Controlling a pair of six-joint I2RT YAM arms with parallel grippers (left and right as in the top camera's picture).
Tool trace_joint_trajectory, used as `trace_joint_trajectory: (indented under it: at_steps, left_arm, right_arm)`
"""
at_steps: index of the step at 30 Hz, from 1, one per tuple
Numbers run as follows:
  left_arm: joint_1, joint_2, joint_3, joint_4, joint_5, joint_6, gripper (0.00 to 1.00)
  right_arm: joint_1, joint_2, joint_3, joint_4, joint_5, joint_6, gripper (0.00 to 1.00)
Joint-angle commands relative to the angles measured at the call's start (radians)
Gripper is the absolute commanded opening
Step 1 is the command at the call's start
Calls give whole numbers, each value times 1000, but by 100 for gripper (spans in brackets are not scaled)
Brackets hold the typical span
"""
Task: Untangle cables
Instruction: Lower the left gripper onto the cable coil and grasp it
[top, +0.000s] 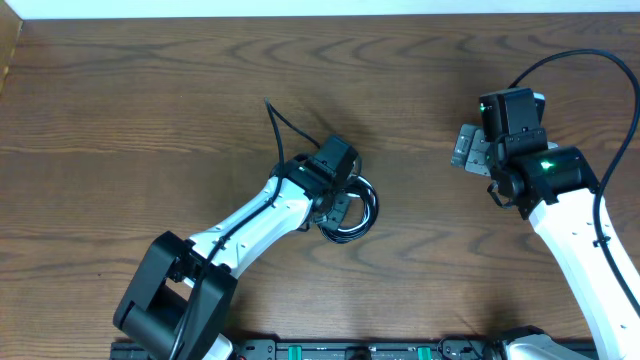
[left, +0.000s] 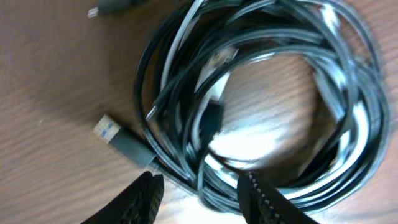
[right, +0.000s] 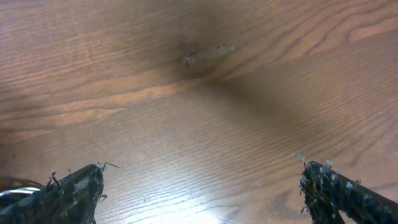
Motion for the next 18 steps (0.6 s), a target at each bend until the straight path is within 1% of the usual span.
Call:
trace_joint_trajectory:
  at_steps: [1, 4, 8, 18]
  left_arm:
    - [-2, 9, -8, 21, 22, -55, 42]
    - [-2, 23, -8, 43, 21, -85, 41]
    - [-2, 34, -9, 48, 22, -88, 41]
    - [-2, 34, -45, -3, 21, -79, 41]
  right_arm:
    - [-3, -6, 0, -5, 15, -8, 99]
    - [-3, -6, 0, -10, 15, -8, 99]
    - [-3, -6, 0, -19, 18, -8, 99]
    - [-3, -6, 0, -20, 19, -8, 99]
